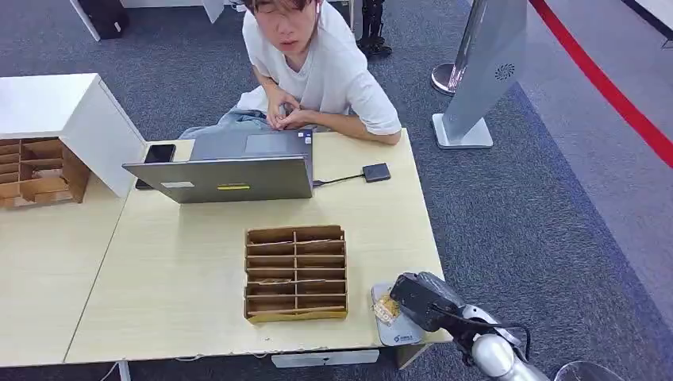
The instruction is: Pass the card to the sensor for recognition and then transmit it.
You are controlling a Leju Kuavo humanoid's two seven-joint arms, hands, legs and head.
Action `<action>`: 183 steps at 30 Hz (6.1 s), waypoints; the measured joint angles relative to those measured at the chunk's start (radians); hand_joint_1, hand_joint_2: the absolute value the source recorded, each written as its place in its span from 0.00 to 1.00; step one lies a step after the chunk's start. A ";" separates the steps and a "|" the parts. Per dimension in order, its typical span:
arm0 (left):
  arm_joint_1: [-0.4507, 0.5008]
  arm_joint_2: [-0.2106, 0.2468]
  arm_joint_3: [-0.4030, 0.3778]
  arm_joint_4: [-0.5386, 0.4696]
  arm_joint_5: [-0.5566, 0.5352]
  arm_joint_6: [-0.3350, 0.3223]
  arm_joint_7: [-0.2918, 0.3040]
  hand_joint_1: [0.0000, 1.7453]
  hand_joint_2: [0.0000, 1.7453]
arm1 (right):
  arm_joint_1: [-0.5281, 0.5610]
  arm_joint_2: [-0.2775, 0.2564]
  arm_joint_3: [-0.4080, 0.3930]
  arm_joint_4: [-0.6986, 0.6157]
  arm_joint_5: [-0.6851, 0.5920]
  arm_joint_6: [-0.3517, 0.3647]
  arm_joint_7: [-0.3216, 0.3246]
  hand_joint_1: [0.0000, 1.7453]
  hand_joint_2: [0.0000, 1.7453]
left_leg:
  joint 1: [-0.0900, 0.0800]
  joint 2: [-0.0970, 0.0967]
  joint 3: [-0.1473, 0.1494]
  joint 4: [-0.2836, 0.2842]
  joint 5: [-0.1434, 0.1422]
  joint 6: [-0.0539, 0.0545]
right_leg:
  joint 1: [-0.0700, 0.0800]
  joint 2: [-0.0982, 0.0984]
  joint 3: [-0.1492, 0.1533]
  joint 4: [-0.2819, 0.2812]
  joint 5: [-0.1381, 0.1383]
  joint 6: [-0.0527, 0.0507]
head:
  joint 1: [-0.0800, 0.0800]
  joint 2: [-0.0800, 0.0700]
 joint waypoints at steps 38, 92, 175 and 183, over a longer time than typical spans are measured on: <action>0.019 -0.005 0.064 0.005 0.014 0.011 -0.030 0.00 0.00 | 0.059 0.121 -0.103 -0.323 0.165 -0.214 -0.134 1.00 1.00 | 0.000 0.000 0.000 0.000 0.000 0.000 | 0.000 0.000 0.000 0.000 0.000 0.000 | 0.000 0.000; -0.019 -0.033 0.076 0.005 -0.087 -0.044 0.002 0.00 0.00 | -0.233 0.260 0.066 -0.351 0.785 -0.414 -0.005 1.00 1.00 | 0.000 0.000 0.000 0.000 0.001 0.000 | 0.000 0.000 0.000 0.000 0.000 0.000 | 0.000 0.000; 0.006 -0.033 0.196 0.005 -0.111 0.018 -0.023 0.00 0.00 | 0.049 0.288 0.102 -0.486 0.037 -0.287 -0.388 0.00 1.00 | 0.000 0.000 0.000 0.000 0.001 -0.001 | 0.000 0.000 0.000 0.000 0.001 0.000 | 0.000 0.000; 0.006 -0.033 0.205 0.005 -0.112 0.018 -0.022 0.00 0.00 | 0.047 0.283 0.141 -0.452 0.266 -0.375 -0.335 0.00 1.00 | 0.000 0.000 -0.001 0.000 0.001 -0.001 | 0.000 0.000 0.000 0.000 0.001 0.000 | 0.000 0.000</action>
